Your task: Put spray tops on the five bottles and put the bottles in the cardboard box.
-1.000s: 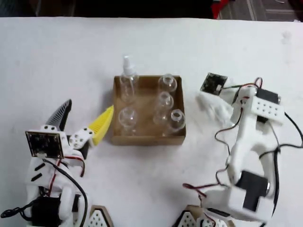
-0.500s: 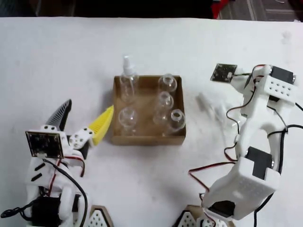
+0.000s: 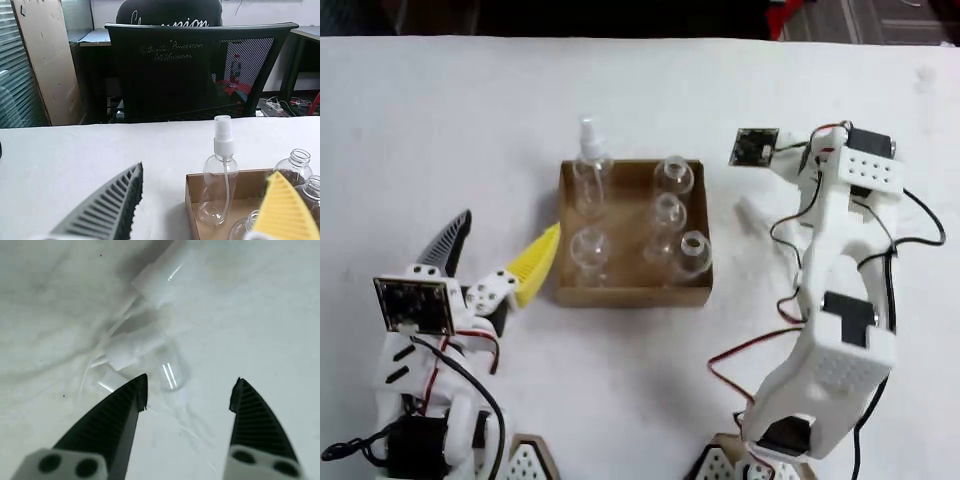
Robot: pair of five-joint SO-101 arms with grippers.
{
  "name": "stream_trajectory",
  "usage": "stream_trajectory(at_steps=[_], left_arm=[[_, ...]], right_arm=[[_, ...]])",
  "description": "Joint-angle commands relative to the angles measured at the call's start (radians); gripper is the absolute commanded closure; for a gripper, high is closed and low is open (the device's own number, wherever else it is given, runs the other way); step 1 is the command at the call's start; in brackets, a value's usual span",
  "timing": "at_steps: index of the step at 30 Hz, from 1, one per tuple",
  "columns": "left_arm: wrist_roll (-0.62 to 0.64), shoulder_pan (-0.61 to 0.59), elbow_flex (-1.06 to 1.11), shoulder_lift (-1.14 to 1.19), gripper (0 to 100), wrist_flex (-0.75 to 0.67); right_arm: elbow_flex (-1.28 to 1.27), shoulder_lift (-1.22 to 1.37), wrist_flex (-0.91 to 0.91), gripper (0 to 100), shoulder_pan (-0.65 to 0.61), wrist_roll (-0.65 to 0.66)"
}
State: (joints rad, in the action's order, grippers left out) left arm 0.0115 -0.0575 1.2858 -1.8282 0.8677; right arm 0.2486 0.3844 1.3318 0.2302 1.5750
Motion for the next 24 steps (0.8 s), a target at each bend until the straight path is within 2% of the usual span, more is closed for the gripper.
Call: stream_trajectory(at_steps=[1,5,9,13,24], left_arm=[[0.008,0.005,-0.002,-0.005,63,-0.021],[0.008,0.005,-0.002,-0.005,63,-0.023],[0.008,0.005,-0.002,-0.005,63,-0.023],[0.008,0.005,-0.002,-0.005,63,-0.023],[0.008,0.010,-0.002,-0.005,63,-0.023]], right_arm=[[0.118,0.068,-0.013,72.4,0.012,0.006],[0.232,0.183,0.044,65.3,0.013,0.012],[0.367,0.277,0.148,67.3,0.021,0.020],[0.485,0.331,0.254,69.4,0.059,0.095],[0.664,0.556,0.213,69.3,0.108,0.097]])
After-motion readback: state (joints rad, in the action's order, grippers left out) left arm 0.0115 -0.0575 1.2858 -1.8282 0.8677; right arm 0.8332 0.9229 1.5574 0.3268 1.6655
